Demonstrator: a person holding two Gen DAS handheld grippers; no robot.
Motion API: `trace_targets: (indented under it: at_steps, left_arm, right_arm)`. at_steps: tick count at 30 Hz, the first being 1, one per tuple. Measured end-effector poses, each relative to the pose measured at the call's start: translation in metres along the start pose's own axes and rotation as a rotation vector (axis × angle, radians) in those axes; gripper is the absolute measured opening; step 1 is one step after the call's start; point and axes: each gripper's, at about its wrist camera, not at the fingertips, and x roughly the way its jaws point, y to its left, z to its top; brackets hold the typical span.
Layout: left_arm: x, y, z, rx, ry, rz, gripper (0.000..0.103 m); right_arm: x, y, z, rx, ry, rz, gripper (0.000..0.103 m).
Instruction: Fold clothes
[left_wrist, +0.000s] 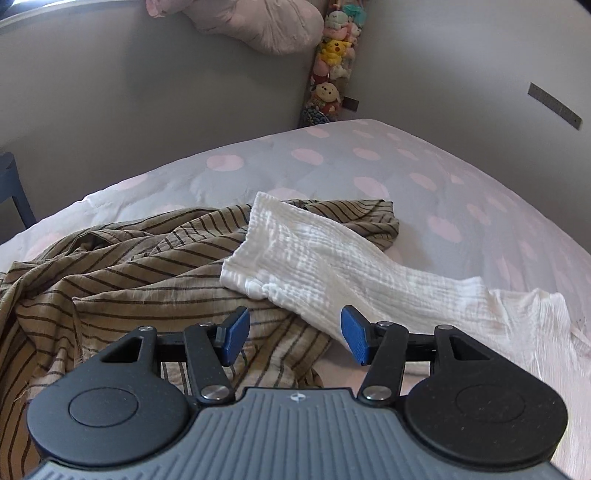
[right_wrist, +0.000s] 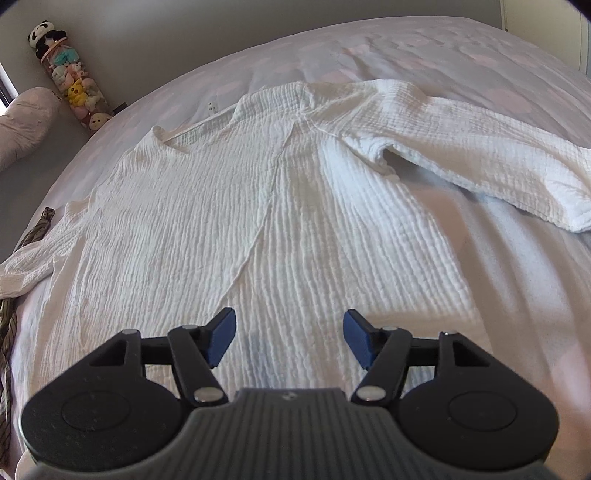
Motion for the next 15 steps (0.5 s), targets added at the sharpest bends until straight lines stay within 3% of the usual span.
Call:
trace_targets:
  at_steps: [3, 8, 11, 13, 15]
  left_arm:
    - [0.015, 0.007, 0.006, -0.040, -0.010, 0.011, 0.053]
    - [0.035, 0.027, 0.005, -0.139, 0.009, 0.147, 0.053]
    - [0.041, 0.033, 0.002, -0.161, 0.010, 0.118, 0.052]
    - [0.038, 0.026, 0.002, -0.115, -0.012, 0.115, 0.036]
    - [0.034, 0.015, 0.002, -0.065, -0.028, 0.102, 0.031]
  right_arm:
    - [0.002, -0.003, 0.000, 0.022, -0.002, -0.001, 0.067]
    - [0.007, 0.000, 0.001, 0.012, 0.011, -0.007, 0.068]
    - [0.011, 0.001, 0.002, 0.011, 0.016, -0.015, 0.068]
    - [0.013, 0.003, 0.003, 0.004, 0.021, -0.024, 0.069]
    - [0.014, 0.004, 0.003, -0.006, 0.025, -0.030, 0.069]
